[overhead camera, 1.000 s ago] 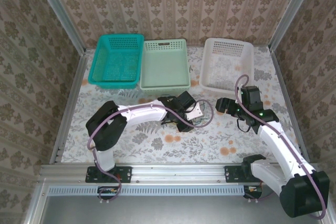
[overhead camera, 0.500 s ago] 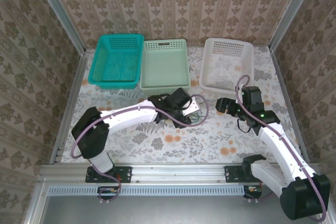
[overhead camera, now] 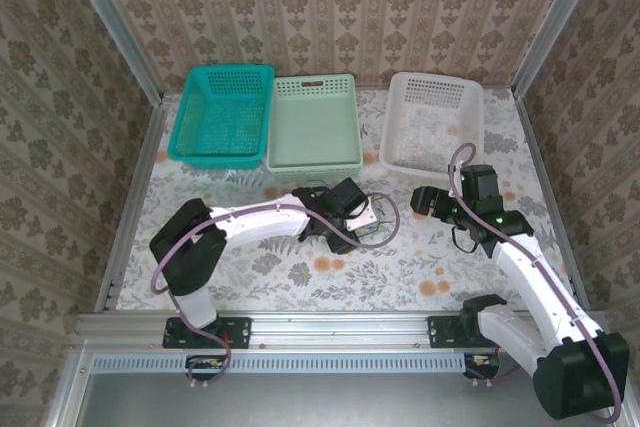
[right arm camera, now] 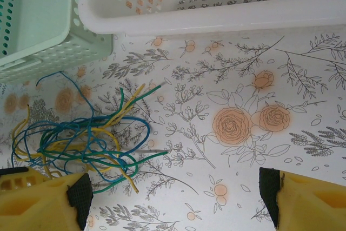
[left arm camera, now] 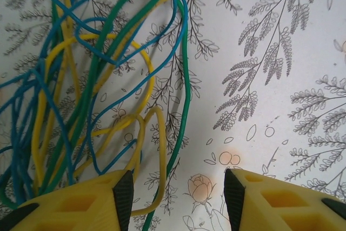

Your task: Untangle the cables

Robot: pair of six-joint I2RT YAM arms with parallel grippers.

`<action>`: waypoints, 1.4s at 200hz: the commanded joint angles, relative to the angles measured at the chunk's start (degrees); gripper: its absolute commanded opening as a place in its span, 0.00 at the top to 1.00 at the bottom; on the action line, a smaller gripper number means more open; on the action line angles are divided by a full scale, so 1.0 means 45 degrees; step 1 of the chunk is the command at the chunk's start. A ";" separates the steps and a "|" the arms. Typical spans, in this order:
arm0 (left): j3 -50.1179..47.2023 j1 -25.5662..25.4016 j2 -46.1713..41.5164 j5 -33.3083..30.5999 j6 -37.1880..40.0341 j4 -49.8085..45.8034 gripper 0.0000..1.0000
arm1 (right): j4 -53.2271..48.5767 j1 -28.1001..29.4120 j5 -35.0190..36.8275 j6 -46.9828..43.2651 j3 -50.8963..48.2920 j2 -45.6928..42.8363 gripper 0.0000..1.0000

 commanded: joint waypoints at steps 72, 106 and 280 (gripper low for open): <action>0.0314 -0.0079 0.0577 -0.0587 0.0122 0.0114 0.90 | 0.0078 0.0104 -0.0168 0.0024 0.0073 0.0001 0.15; -0.0198 -0.0076 -0.1377 -0.0370 -0.0353 0.0742 0.99 | 0.0085 0.0167 -0.0246 -0.0011 -0.0102 0.0028 0.17; -0.2143 0.0362 -0.4749 0.1823 -0.0459 0.3170 0.92 | 0.4473 0.4795 -0.0740 0.3983 0.0059 0.3244 0.21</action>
